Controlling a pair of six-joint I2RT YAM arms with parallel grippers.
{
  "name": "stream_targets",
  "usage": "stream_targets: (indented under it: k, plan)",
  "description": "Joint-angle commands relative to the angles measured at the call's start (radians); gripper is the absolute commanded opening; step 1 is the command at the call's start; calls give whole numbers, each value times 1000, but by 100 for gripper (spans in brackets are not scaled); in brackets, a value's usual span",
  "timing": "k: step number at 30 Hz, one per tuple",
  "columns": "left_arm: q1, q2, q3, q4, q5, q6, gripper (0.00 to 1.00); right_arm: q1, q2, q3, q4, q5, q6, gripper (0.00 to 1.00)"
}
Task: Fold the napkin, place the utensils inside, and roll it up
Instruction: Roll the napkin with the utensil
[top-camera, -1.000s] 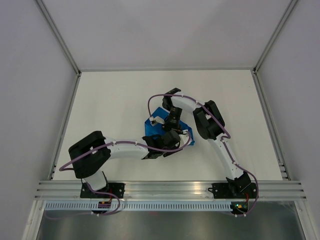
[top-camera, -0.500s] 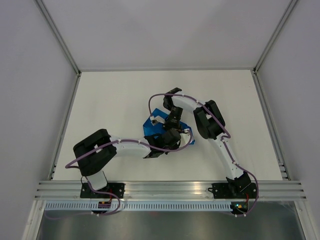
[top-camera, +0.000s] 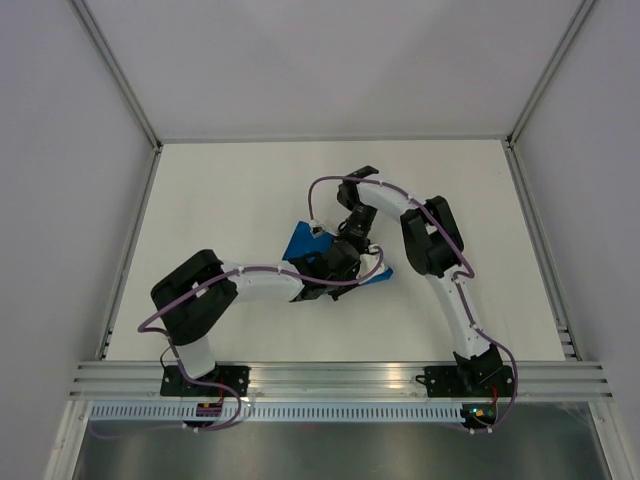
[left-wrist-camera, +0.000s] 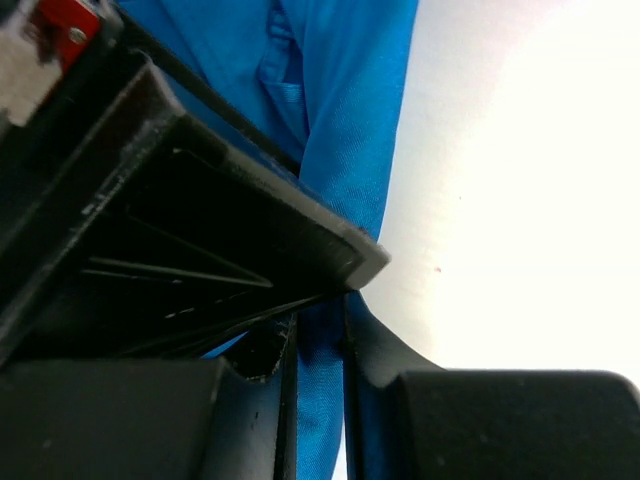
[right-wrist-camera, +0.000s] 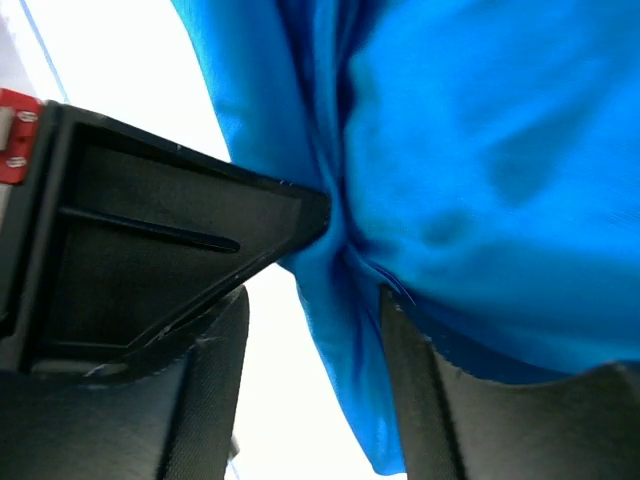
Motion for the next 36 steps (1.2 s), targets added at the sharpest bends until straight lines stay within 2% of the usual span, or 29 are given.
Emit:
stream_targets:
  k: [1,8,15,17,22,23,27,32,35,36]
  plan:
    - [16,106,-18,-79,202,-50,2,-19,-88,-34,277,-47,5,62]
    - [59,136,20,-114,317,-53,2,-182,-241,-103,444,-145,156,67]
    - [79,176,88,-151,406,-10,2,-372,-447,-370,850,-167,404,67]
    - [72,182,118,-168,427,30,2,-432,-479,-425,902,-170,467,66]
    - [42,207,225,-211,479,146,2,-550,-560,-572,1162,-179,678,65]
    - [42,213,239,-218,501,151,2,-608,-591,-627,1208,-175,705,66]
    - [62,245,289,-240,597,124,2,-674,-677,-724,1315,-149,682,66]
    - [141,291,289,-238,812,50,2,-681,-830,-885,1372,-121,560,67]
    - [187,337,293,-249,933,16,2,-679,-892,-939,1328,-170,464,67]
    - [200,348,296,-249,958,1,2,-679,-905,-950,1309,-187,385,67]
